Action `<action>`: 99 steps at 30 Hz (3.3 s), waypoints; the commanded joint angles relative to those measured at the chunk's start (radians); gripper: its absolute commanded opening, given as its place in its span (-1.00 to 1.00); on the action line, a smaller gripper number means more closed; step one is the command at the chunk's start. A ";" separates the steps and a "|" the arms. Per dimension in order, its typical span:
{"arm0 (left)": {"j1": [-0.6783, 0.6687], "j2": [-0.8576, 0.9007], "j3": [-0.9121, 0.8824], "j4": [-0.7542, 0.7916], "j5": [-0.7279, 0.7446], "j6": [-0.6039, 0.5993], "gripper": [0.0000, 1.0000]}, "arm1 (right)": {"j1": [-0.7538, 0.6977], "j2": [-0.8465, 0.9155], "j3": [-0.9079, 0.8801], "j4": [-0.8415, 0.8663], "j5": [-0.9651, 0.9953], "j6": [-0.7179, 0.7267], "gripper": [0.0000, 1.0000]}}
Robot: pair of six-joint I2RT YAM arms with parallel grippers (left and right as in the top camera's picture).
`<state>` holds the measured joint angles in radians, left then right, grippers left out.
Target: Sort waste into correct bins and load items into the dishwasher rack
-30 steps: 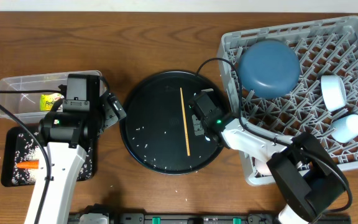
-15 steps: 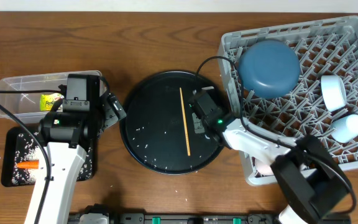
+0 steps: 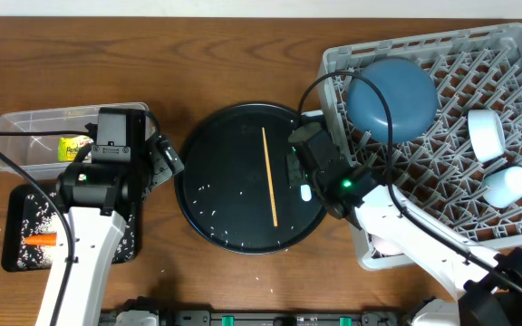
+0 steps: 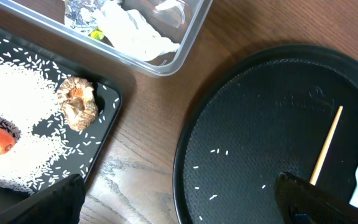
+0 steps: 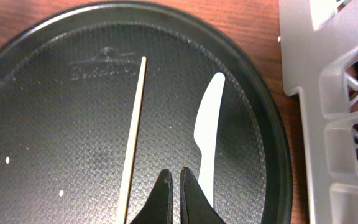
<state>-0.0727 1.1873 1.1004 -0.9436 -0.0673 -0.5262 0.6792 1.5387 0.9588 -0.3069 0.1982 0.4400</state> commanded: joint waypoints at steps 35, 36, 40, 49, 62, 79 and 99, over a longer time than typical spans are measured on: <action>0.005 -0.003 0.016 -0.006 -0.016 0.002 0.96 | -0.008 0.183 0.009 0.103 0.014 -0.011 -0.98; 0.005 -0.003 0.016 -0.006 -0.016 0.002 0.96 | -0.008 0.158 0.009 0.099 0.013 -0.011 -0.98; 0.005 -0.003 0.016 -0.006 -0.016 0.002 0.95 | -0.008 0.059 0.009 0.032 0.011 -0.006 -0.97; 0.005 -0.003 0.016 -0.006 -0.016 0.002 0.96 | -0.006 0.058 0.008 -0.175 -0.016 0.142 -0.62; 0.005 -0.003 0.016 -0.006 -0.016 0.002 0.96 | 0.025 0.280 0.008 -0.111 -0.046 0.151 -0.37; 0.005 -0.003 0.016 -0.006 -0.016 0.002 0.96 | 0.034 0.321 0.009 -0.115 -0.042 0.150 -0.98; 0.005 -0.003 0.016 -0.006 -0.016 0.002 0.96 | 0.035 0.090 0.010 -0.182 -0.041 0.149 -0.98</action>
<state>-0.0727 1.1873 1.1004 -0.9440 -0.0669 -0.5262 0.7074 1.6424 0.9730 -0.4931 0.1532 0.5846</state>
